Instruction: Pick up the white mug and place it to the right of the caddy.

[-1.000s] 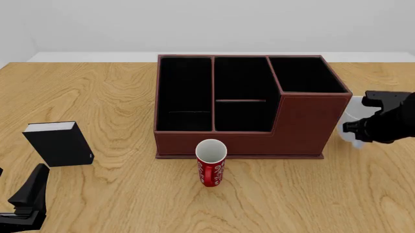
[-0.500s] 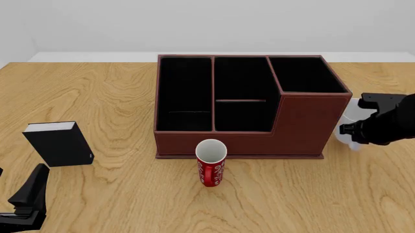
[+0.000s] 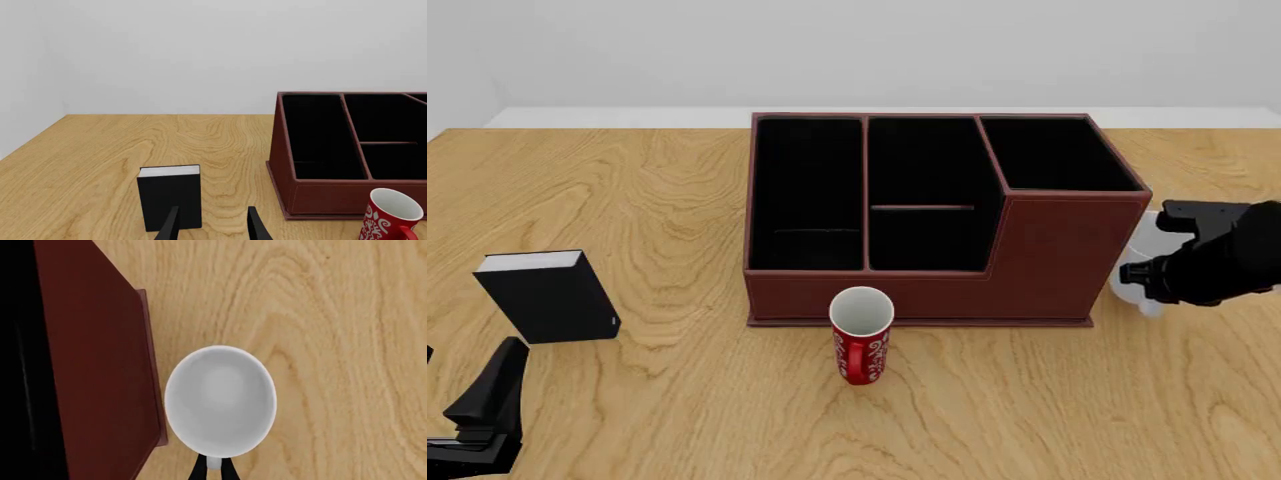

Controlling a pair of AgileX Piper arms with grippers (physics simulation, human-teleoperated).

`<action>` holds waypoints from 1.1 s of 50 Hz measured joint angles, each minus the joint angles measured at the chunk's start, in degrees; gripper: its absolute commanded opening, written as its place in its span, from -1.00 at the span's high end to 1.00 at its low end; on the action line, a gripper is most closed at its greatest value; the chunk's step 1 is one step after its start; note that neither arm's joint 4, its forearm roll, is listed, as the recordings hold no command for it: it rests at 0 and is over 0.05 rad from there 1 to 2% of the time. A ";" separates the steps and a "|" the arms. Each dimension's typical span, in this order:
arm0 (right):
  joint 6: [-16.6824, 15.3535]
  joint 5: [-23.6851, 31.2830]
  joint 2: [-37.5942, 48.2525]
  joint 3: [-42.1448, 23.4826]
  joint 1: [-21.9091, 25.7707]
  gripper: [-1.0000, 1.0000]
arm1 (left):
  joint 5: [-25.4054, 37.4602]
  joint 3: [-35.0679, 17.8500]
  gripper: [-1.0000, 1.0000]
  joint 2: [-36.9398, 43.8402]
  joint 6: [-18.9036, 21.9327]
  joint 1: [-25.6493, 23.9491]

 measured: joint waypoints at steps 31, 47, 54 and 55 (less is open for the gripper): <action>0.14 -0.99 0.14 0.65 -0.43 1.00 | 0.00 0.00 -1.00 0.00 0.00 0.00; 0.60 -0.59 0.84 -0.04 -1.69 -1.00 | 0.00 0.00 -1.00 0.00 0.00 0.00; 0.73 -0.26 0.55 -0.29 -1.88 -1.00 | 0.00 0.00 -1.00 0.00 0.00 0.00; 0.74 -0.20 0.48 -0.32 -1.88 -1.00 | 0.00 0.00 -1.00 0.00 0.00 0.00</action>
